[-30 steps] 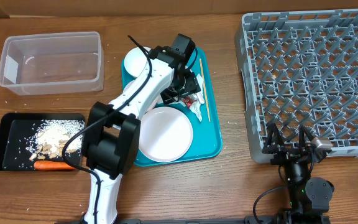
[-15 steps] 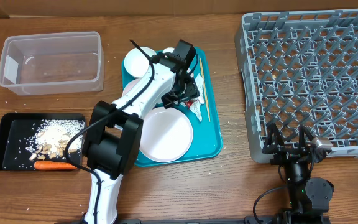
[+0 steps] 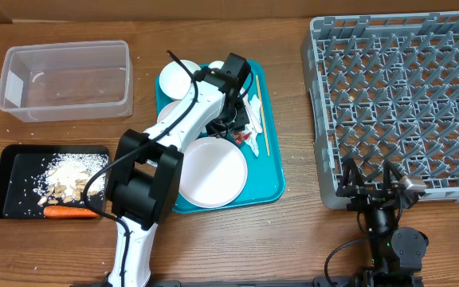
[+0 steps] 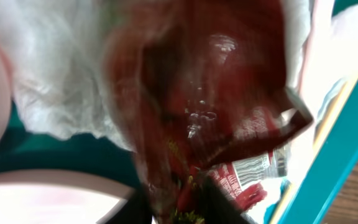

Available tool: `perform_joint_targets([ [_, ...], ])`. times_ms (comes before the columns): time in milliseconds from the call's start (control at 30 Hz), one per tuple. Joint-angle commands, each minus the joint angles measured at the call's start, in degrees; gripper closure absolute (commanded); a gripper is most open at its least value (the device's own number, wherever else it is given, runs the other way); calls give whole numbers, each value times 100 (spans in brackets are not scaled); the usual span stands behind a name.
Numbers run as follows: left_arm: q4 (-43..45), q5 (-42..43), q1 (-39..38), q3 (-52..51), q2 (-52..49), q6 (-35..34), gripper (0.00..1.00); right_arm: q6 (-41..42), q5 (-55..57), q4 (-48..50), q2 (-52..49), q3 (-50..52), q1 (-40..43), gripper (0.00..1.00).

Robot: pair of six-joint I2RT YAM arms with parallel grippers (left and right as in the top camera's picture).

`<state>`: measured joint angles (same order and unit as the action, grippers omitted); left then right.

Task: Sort waste into correct bins and load items into the dishwasher rack
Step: 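Carry the red wrapper left and drop it into the clear bin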

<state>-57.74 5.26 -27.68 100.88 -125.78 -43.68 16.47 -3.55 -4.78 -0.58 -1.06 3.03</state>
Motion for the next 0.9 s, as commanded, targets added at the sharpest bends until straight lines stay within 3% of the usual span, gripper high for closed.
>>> perform_joint_targets([
  [0,-317,-79,-44,560,44,315,96,-22,68,17,42,59,37,0],
  [267,-1449,-96,17,1676,234,647,96,-22,68,17,42,59,37,0],
  [467,-1993,-586,651,2636,496,645,96,-22,68,17,42,59,37,0],
  [833,-1558,-717,3585,3036,476,645,93,-22,68,17,42,59,37,0],
  [867,-1504,-717,3836,3018,455,643,89,-22,68,17,42,59,37,0],
])
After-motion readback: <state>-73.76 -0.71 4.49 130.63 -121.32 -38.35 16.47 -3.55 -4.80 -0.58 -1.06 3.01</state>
